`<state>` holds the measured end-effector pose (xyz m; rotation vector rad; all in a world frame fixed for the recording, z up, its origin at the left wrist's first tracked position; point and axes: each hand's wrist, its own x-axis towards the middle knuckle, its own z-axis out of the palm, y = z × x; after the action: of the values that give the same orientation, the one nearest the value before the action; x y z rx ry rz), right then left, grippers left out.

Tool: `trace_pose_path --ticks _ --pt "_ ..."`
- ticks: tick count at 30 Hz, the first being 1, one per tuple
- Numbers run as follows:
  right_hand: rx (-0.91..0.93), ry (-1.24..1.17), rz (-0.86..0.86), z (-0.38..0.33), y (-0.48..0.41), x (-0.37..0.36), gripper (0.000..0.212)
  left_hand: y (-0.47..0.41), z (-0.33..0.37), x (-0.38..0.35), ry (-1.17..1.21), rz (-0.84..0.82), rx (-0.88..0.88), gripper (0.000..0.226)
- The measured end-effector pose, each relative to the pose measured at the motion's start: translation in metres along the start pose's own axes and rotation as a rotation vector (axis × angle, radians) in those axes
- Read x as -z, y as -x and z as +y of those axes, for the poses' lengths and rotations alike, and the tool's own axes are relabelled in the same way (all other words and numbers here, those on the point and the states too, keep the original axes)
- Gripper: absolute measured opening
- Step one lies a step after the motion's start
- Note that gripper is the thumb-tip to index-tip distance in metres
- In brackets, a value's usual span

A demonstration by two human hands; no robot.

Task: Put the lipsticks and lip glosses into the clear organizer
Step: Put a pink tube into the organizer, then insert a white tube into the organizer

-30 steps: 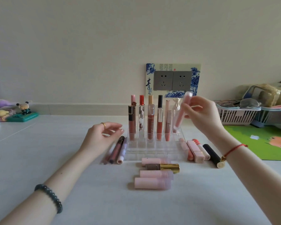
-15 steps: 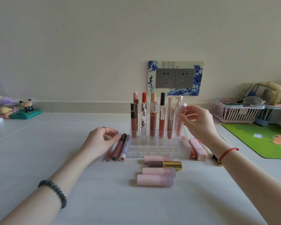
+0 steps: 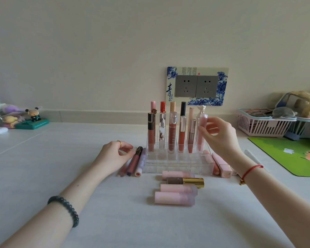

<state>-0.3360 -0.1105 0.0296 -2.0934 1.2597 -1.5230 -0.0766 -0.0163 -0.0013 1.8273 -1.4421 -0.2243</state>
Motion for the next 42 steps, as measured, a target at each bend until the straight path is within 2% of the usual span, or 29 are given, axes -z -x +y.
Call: trace_pose_path --ticks 16,20,26,30,35,38,42 --pt "-0.015 0.000 0.020 -0.002 0.004 -0.001 0.025 0.000 -0.002 0.000 -0.038 -0.039 0.021 0.028" --pt "-0.024 -0.006 0.017 -0.002 0.005 -0.001 0.026 -0.001 -0.003 -0.002 0.024 -0.065 0.076 0.023" --pt "-0.031 -0.014 0.011 -0.002 0.006 0.000 0.031 -0.003 -0.007 -0.002 -0.075 -0.047 0.032 0.031" --pt "-0.027 -0.014 0.091 -0.002 0.005 0.006 0.034 -0.002 -0.005 0.003 -0.190 -0.059 0.030 0.033" --pt "-0.033 -0.086 0.302 -0.009 0.003 0.020 0.019 -0.005 -0.009 0.008 -0.297 -0.037 0.039 0.035" --pt "-0.015 -0.158 0.367 -0.012 0.003 0.025 0.014 -0.007 -0.007 0.014 -0.188 0.058 0.026 0.036" --pt "0.060 -0.185 0.307 -0.023 0.012 0.021 0.011 -0.012 -0.001 0.018 0.307 0.189 0.012 0.030"
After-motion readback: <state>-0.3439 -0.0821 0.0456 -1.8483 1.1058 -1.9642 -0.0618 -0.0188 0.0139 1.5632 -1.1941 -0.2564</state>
